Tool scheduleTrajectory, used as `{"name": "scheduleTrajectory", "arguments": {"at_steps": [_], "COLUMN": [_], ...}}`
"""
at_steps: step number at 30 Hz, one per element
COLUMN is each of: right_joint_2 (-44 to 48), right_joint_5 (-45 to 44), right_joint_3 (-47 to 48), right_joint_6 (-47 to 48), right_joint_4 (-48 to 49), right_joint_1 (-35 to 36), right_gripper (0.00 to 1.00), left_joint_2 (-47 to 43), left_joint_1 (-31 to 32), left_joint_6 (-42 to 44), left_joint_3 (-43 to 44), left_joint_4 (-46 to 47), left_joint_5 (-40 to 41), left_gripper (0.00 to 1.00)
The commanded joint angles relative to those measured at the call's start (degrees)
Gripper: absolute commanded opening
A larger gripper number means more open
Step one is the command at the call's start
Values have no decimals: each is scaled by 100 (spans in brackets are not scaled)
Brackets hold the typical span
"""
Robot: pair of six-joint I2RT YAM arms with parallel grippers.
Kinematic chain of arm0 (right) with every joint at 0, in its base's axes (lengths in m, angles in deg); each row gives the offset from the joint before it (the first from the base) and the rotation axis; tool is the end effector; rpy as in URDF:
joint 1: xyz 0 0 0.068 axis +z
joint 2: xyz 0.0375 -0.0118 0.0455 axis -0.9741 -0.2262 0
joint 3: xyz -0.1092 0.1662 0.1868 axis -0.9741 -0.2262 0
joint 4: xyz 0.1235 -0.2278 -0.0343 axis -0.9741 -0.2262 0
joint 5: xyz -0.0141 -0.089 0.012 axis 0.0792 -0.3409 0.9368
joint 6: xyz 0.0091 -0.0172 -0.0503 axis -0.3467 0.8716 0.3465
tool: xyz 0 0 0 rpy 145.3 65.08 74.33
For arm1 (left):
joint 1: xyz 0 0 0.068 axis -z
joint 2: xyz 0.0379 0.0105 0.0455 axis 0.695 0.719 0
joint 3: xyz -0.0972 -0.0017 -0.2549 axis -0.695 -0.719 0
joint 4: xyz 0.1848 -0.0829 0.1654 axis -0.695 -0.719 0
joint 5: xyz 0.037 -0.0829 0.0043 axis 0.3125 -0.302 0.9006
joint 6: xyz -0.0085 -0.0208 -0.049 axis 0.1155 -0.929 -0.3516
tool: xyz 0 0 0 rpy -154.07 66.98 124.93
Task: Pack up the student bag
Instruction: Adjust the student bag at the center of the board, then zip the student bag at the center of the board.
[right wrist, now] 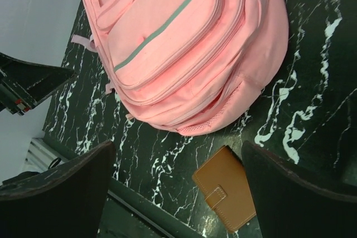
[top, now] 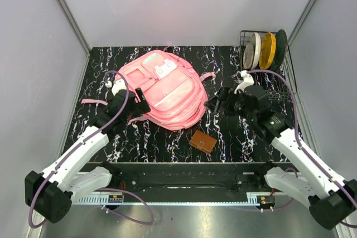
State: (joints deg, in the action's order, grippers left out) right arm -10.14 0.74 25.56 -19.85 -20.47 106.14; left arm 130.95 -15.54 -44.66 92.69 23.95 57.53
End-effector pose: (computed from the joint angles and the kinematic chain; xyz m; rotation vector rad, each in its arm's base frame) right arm 0.1873 0.1109 0.3165 -0.0575 2.1102 0.8137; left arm 0.1876 -0.0869 0.2754 -0.4046 2.1850 -0.2258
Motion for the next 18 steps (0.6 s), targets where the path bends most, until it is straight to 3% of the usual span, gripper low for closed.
{"name": "scheduleTrajectory", "arguments": {"at_steps": [1,5,11,14,18], "right_joint_2": [359,-62,-441,-590,-959], "right_joint_5": [-855,-602,813,684,33], "right_joint_3": [37,381,153,3,249], "right_joint_6": [554,556,-314,-490,-534], "right_joint_4": [-22,-427,266,680,427], "right_joint_1": [129,137,225,760,1367], "right_gripper": [100,100,100,100,100], "left_joint_2": [-320,-426,-400,-295,-119], "left_joint_1": [-115,-230,-634,-915,-1424], "left_joint_6": [-186,-380,-371,-239,-380], "left_joint_3": [39,-94,-234,-418,-813], "left_joint_4": [343,528,537,713,1125], "left_joint_5": [105,-18,-571,-949,-2019], "left_gripper": [99,99,99,99,99]}}
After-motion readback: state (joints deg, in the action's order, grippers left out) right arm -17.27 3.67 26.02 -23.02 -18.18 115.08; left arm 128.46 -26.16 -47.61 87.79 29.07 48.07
